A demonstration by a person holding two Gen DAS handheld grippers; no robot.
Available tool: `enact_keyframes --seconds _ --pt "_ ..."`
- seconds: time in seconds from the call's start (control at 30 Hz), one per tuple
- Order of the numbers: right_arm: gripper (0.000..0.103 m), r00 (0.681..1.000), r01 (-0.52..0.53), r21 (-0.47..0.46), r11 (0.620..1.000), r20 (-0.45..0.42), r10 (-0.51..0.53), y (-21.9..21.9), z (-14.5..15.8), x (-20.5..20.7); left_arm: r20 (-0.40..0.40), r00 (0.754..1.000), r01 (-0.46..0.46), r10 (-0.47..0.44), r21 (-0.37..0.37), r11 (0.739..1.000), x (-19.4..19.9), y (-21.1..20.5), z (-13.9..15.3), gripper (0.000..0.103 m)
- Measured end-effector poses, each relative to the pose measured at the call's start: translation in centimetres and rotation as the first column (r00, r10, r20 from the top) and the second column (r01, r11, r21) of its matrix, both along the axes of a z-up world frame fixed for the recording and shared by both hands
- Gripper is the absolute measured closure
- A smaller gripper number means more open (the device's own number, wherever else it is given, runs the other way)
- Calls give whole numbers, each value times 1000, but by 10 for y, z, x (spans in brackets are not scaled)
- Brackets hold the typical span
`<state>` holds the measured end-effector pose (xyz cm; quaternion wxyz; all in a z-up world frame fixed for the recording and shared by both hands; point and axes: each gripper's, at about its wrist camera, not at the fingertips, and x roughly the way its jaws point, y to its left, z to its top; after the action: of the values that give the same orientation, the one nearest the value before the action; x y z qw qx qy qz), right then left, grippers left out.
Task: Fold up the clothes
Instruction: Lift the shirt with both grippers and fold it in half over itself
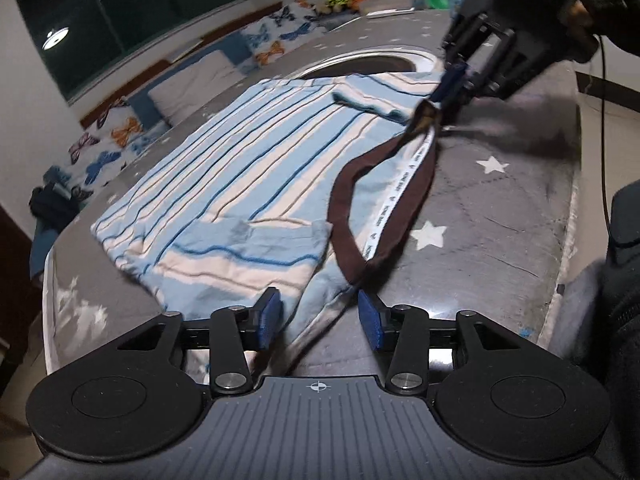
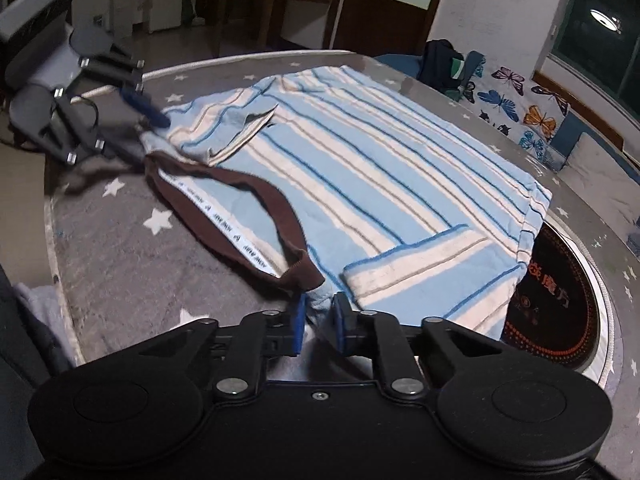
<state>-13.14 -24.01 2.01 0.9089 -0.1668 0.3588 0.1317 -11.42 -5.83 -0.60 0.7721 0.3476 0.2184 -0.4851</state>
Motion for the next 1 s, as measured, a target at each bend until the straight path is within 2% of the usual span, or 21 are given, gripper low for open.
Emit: enact_keyframes --seconds 0.03,0.2,0.33,0.43,0.47,0.53,0.57,0.63,0.73,0.87,0.9,0.93,1.0 --pt "92 1000 6 3 1000 6 -6 -2 1 2 -7 1000 0 0 -3 1000 2 -1 0 92" --pt "92 999 32 11 999 34 -33 -12 7 16 2 999 -49 49 -39 998 12 -6 7 97" --pt "92 997 54 18 998 55 -55 -19 11 25 -19 989 -149 148 -91 985 38 -15 16 97" --pt "91 998 56 14 998 38 -56 -25 8 30 -36 981 -192 189 -95 977 52 -26 15 97" --pt "88 998 48 10 999 33 -48 -26 9 27 -34 981 -195 192 -92 977 54 -28 15 97" --pt "71 999 31 1 1000 23 -32 -27 9 22 -28 980 -197 195 -84 977 55 -32 13 97" --pt "68 1000 23 -3 1000 18 -23 -28 10 20 -27 980 -197 195 -83 977 55 -33 12 97" --pt "54 1000 17 -29 999 12 -17 -29 6 18 -35 979 -201 199 -85 976 56 -32 12 97" --pt "54 1000 9 -70 997 3 -8 -30 0 16 -41 979 -204 201 -94 974 55 -29 13 97" --pt "55 1000 5 -114 993 -16 -7 -25 -11 13 -10 982 -189 189 -108 976 44 -23 15 95" --pt "63 1000 11 -100 995 -14 -12 -27 -12 14 -4 983 -181 182 -112 977 40 -20 16 94" --pt "77 1000 12 -96 995 -14 -14 -27 -12 15 3 984 -174 176 -116 978 37 -17 16 90" --pt "81 1000 19 -80 997 -24 -21 -29 -12 18 23 985 -165 168 -115 980 32 -12 16 85"
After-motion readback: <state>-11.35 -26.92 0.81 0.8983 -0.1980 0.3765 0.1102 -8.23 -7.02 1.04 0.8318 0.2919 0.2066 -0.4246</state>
